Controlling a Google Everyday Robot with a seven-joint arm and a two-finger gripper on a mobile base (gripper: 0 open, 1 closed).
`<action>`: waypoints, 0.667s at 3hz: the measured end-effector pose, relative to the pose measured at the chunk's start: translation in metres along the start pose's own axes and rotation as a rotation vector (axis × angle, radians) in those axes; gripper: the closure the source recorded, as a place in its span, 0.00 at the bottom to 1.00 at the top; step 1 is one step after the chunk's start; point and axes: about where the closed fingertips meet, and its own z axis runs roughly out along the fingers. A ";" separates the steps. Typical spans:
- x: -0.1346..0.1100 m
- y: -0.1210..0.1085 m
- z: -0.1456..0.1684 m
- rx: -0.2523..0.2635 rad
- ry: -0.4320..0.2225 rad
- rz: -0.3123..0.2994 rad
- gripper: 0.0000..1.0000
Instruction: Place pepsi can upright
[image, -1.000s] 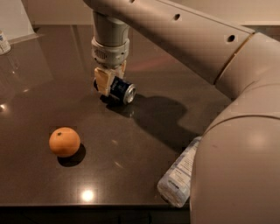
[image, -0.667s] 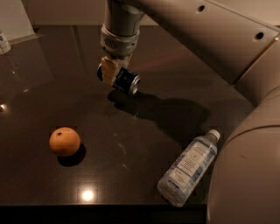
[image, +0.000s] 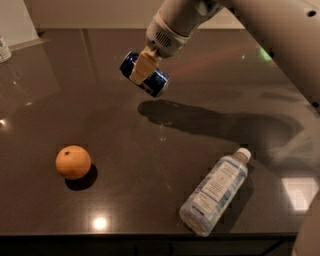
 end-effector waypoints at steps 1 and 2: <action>0.008 -0.005 -0.016 -0.030 -0.184 -0.017 1.00; 0.016 -0.006 -0.026 -0.050 -0.332 -0.003 1.00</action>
Offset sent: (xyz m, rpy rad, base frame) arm -0.0060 -0.0511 0.0225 0.5076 -0.1061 0.0238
